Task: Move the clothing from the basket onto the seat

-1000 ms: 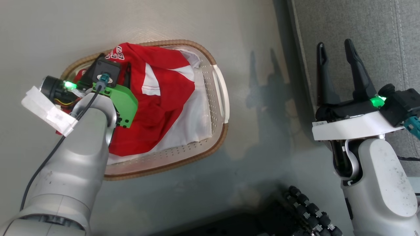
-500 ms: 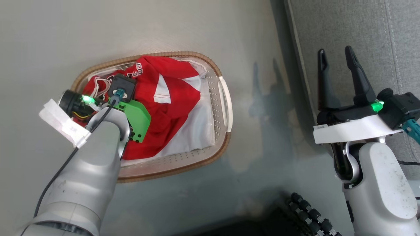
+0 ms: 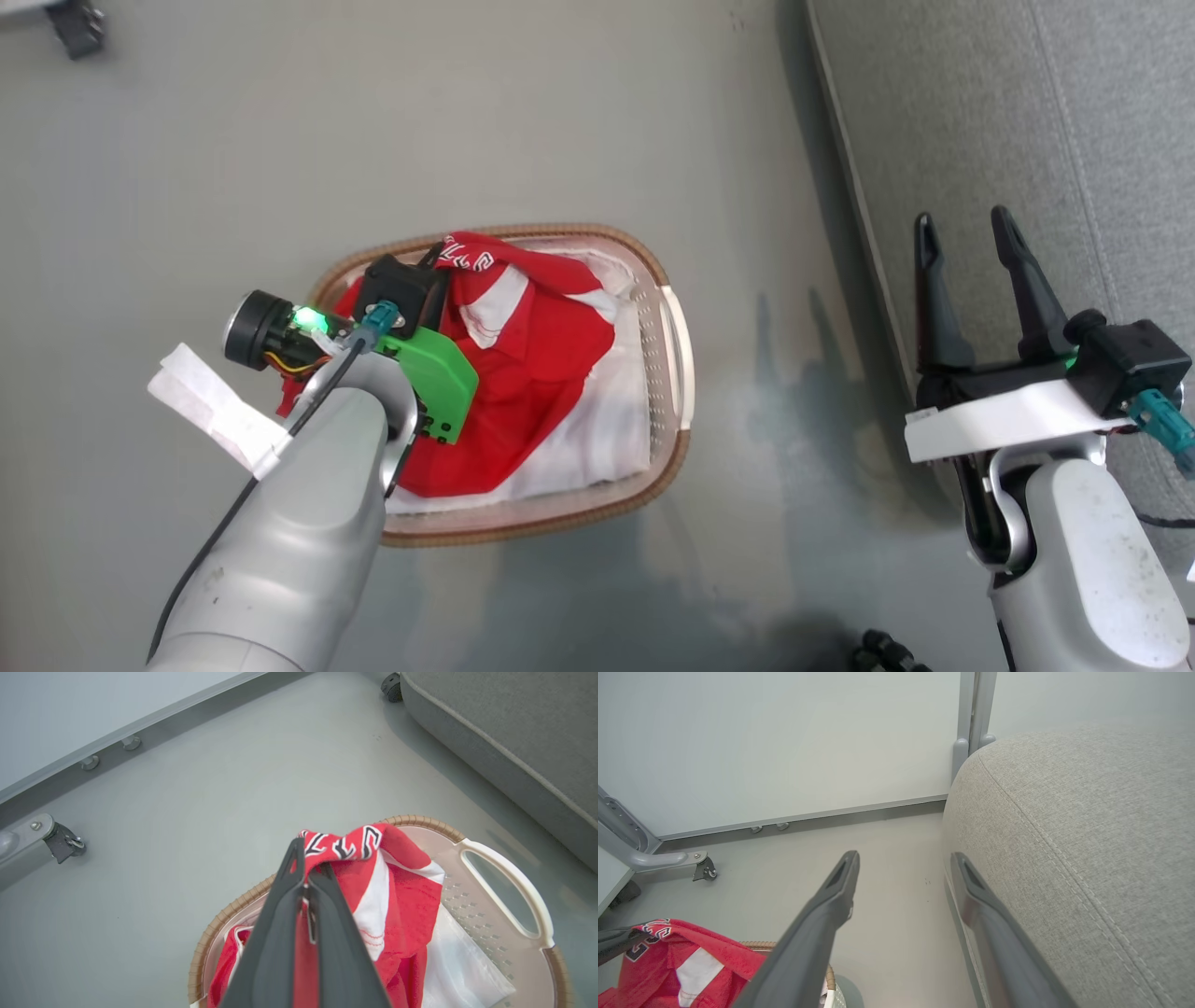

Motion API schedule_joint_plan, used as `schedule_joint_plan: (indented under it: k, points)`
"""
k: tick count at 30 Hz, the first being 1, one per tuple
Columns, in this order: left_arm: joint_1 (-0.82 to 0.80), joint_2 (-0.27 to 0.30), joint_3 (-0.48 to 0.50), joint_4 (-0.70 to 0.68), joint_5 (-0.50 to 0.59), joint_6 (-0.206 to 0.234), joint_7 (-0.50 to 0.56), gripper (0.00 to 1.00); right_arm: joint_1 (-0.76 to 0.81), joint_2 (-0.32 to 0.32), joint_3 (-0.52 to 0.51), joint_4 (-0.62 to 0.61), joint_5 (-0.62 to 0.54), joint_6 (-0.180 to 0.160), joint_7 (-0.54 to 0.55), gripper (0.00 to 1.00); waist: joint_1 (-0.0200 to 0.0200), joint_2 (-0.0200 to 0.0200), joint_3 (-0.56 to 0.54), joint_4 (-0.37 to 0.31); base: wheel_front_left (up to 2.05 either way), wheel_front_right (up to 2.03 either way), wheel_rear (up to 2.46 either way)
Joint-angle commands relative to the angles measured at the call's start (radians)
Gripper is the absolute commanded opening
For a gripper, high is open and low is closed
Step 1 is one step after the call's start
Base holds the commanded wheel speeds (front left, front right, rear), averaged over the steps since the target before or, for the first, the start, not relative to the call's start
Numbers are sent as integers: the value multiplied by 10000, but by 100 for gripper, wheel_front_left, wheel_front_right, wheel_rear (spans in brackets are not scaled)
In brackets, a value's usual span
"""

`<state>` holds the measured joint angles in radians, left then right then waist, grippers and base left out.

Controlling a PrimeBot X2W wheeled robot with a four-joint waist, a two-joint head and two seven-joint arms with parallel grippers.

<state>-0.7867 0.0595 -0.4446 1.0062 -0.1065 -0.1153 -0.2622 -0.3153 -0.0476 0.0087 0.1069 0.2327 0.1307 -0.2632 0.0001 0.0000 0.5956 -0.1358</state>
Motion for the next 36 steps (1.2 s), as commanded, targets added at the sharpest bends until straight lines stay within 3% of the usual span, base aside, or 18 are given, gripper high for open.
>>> schedule_joint_plan:
  k: [1,12,21,36]
  points:
    - [247,62,-45,-278,-56,-61,-37,0,251,-50,-78,83,-127,1,-25,100,-1,0,-1224,669,0,0,0]
    - [1266,416,-859,-2204,-551,-160,-39,0,1405,-50,-147,370,-487,1,-25,100,-1,0,-3513,1097,0,0,0]
    - [1023,1121,-2079,-3497,-1258,-165,-40,0,2318,-48,-63,469,-552,1,-23,100,-1,0,-4981,1093,0,0,0]
    - [-812,1903,-3720,-5282,-2131,-158,829,0,2198,-48,822,414,-702,1,-25,100,-1,0,-5708,950,0,0,0]
